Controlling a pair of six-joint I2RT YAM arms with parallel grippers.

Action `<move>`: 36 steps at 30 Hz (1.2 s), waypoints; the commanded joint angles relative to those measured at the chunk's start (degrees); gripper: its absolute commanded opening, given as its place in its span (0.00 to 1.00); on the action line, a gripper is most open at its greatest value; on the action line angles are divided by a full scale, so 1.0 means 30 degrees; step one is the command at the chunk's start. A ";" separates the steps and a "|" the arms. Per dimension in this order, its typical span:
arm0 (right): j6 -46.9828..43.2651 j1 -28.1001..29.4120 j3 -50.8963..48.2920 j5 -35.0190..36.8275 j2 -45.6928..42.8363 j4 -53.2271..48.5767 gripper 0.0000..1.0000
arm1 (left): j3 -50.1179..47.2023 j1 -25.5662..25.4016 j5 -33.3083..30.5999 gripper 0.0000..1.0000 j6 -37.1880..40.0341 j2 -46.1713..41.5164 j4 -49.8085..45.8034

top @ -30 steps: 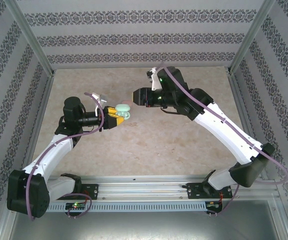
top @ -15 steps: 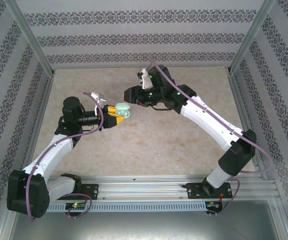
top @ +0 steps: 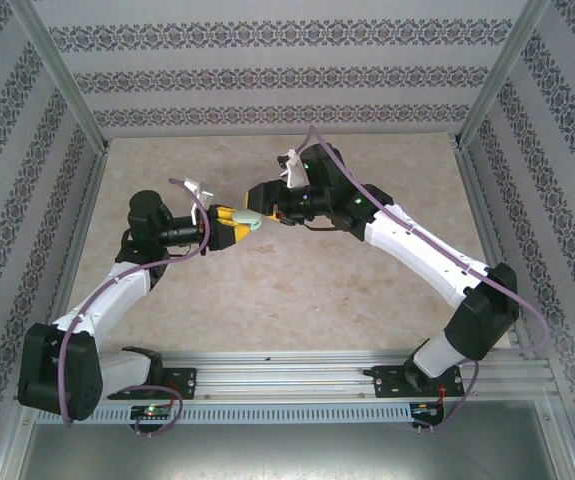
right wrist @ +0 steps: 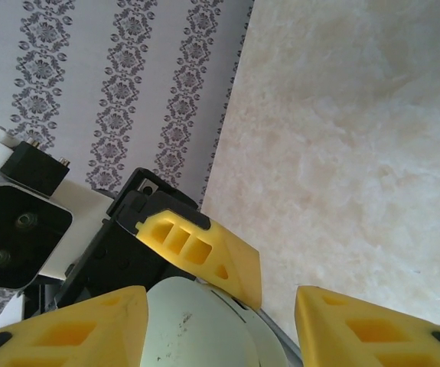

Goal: Insert the wireless bluetooth earbuds into the charging case

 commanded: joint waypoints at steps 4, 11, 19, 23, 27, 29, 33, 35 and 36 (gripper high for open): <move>0.2893 -0.0432 -0.1406 -0.0863 -0.0455 0.2756 0.54 | 0.0543 0.0206 -0.0601 0.30 -0.1163 0.0378 0.2718; 0.5879 -0.0601 -0.2532 -0.2143 -0.0159 0.6349 0.54 | 0.0686 0.0214 -0.1628 0.30 -0.1311 0.0769 0.3424; 0.7423 -0.0498 -0.2971 -0.2863 0.0137 0.8327 0.54 | 0.0758 0.0150 -0.2279 0.30 -0.0776 0.1002 0.3161; 0.7921 -0.0434 -0.3103 -0.3209 0.0373 0.9109 0.54 | 0.0883 -0.0016 -0.2309 0.30 -0.0774 0.1133 0.3234; 0.8170 -0.0354 -0.3147 -0.3488 0.0604 0.9556 0.53 | 0.0957 -0.0216 -0.2428 0.30 -0.0659 0.1254 0.3233; 0.8331 -0.0377 -0.3227 -0.3587 0.0643 0.9760 0.51 | 0.1058 -0.0260 -0.2539 0.30 -0.0504 0.1251 0.2961; 0.8685 -0.0389 -0.3438 -0.3759 0.0676 1.0400 0.42 | 0.1210 -0.0455 -0.2720 0.33 0.0091 0.1304 0.2185; 0.8745 -0.0439 -0.3498 -0.3803 0.0708 1.0519 0.39 | 0.1230 -0.0518 -0.2694 0.36 0.0404 0.1268 0.1958; 0.8804 -0.0463 -0.3577 -0.3796 0.0726 1.0628 0.37 | 0.1230 -0.0563 -0.2690 0.38 0.0532 0.1238 0.1821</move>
